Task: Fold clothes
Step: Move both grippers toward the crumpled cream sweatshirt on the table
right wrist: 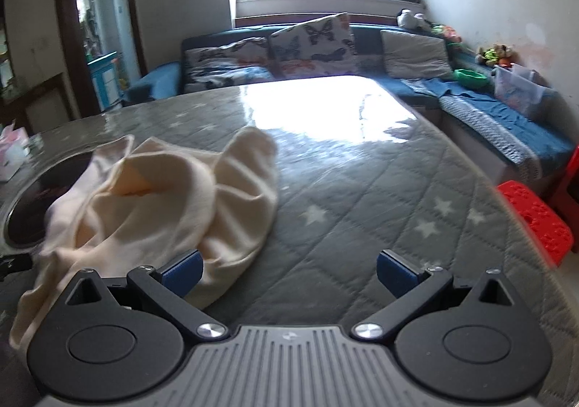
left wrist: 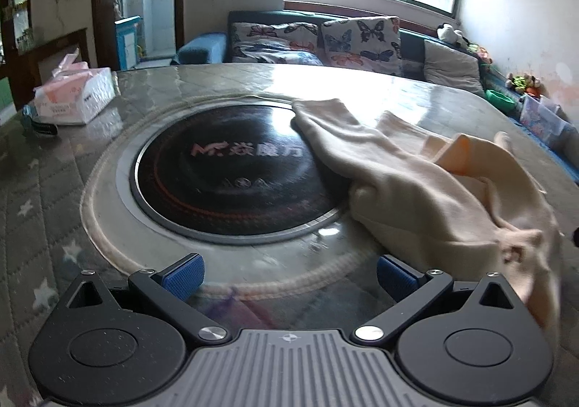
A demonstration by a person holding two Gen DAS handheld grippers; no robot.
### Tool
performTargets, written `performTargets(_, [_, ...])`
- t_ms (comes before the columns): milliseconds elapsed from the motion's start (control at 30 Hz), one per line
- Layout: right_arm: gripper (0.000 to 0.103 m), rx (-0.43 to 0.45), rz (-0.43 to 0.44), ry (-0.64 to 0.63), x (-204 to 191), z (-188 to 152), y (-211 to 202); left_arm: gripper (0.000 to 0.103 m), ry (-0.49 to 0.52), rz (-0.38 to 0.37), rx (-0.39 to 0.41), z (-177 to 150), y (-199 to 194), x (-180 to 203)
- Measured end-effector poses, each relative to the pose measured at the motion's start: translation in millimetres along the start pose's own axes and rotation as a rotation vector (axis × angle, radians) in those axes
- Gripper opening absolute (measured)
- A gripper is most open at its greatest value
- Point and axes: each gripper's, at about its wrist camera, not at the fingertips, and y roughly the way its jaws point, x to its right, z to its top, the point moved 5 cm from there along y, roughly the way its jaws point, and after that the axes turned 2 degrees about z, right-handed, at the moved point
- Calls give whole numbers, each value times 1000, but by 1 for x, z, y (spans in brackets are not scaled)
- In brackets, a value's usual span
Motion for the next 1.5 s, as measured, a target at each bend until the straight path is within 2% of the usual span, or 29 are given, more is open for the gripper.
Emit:
performTargets(167, [103,11,-18,-5,17,8,-12,103,19,15,6,-6,-11,15])
performTargets(233, [103,18,-38,-52,4,2,-18,103,27,20,8,-9,-15,21])
performTargets(333, [103,-11,-11,-43,-10,-6,-14,103,39,29,12,-13,-21,29])
performTargets(400, [103,-28,10,-35,-16,-11,-14,103,17,-7,-15,-14,-30,24])
performTargets(633, [103,-39,72,-47,-16,-26,-38,103,32,-25,-31,-25,-48,38])
performTargets(867, [103,-33,87,-74,-21,-27,-56,103,43,-40,-46,-32,-57,42])
performTargets(1500, [103,-43,96,-76,-26,-34,-63,103,67,-35,-90,-46,-63,53])
